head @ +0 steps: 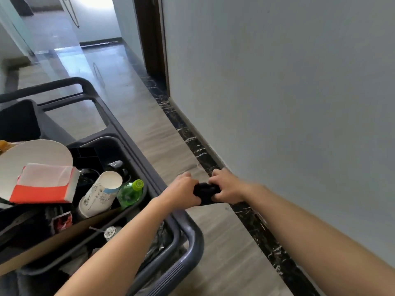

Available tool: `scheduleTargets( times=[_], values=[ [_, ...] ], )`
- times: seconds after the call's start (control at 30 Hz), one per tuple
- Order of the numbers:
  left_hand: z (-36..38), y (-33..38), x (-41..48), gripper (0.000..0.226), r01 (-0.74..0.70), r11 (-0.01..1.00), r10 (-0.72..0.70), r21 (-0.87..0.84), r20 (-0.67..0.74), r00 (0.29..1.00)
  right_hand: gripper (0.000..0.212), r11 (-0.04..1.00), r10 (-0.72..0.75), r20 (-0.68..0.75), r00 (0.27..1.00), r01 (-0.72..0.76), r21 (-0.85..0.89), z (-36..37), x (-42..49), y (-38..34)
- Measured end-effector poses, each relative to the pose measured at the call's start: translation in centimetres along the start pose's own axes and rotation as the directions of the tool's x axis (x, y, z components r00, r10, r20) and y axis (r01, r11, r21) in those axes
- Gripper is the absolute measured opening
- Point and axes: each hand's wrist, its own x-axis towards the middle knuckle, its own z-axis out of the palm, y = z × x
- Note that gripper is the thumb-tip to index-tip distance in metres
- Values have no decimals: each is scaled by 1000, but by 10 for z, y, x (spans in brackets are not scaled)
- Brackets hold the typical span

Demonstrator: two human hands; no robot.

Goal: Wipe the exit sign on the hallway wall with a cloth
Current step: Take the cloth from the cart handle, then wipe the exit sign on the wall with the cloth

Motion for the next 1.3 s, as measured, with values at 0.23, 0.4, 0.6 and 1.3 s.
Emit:
scheduleTargets(
  times=[0.23, 0.4, 0.6, 1.3],
  values=[
    [28, 154, 85, 23, -283, 959, 284, -30, 189, 940, 16, 940, 293, -156, 943, -255, 228, -2, -130, 116],
    [81, 283, 120, 36, -484, 874, 466, -44, 361, 808, 17, 789, 540, -143, 829, -439, 431, 27, -245, 190],
    [150, 411, 131, 18, -627, 779, 531, 13, 517, 671, 19, 638, 704, -148, 695, -527, 562, 63, -355, 253],
    [435, 451, 272, 18, -780, 610, 651, 141, 473, 594, 20, 313, 947, -150, 283, -719, 620, 315, -318, 443]
  ],
)
